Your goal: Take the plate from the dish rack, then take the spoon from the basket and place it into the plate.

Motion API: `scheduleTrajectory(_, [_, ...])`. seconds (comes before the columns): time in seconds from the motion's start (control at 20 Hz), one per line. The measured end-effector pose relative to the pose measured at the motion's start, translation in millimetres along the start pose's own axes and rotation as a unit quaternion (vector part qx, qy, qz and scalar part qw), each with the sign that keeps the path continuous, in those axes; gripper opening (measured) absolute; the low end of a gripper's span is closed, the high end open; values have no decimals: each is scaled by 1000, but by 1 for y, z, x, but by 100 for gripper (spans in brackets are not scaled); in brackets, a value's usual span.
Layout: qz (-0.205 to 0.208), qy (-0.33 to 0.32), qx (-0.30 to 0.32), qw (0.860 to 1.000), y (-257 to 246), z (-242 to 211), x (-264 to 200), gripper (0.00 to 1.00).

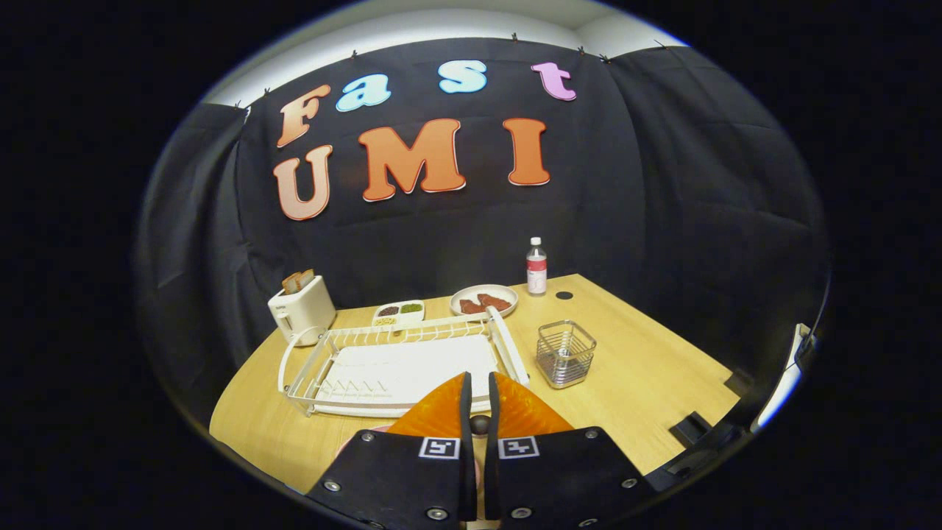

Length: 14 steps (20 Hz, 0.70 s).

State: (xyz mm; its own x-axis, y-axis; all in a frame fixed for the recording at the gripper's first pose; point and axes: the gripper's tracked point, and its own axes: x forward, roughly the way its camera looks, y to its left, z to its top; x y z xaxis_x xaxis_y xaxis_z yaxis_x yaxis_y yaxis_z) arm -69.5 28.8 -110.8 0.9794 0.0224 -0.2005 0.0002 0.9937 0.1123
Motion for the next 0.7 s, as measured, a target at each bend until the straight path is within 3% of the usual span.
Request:
scheduleTrajectory(0.45, [88, 22, -4, 996, 76, -38, 10, 5])
scheduleTrajectory(0.7, [113, 30, -25, 993, 93, -59, 17, 5])
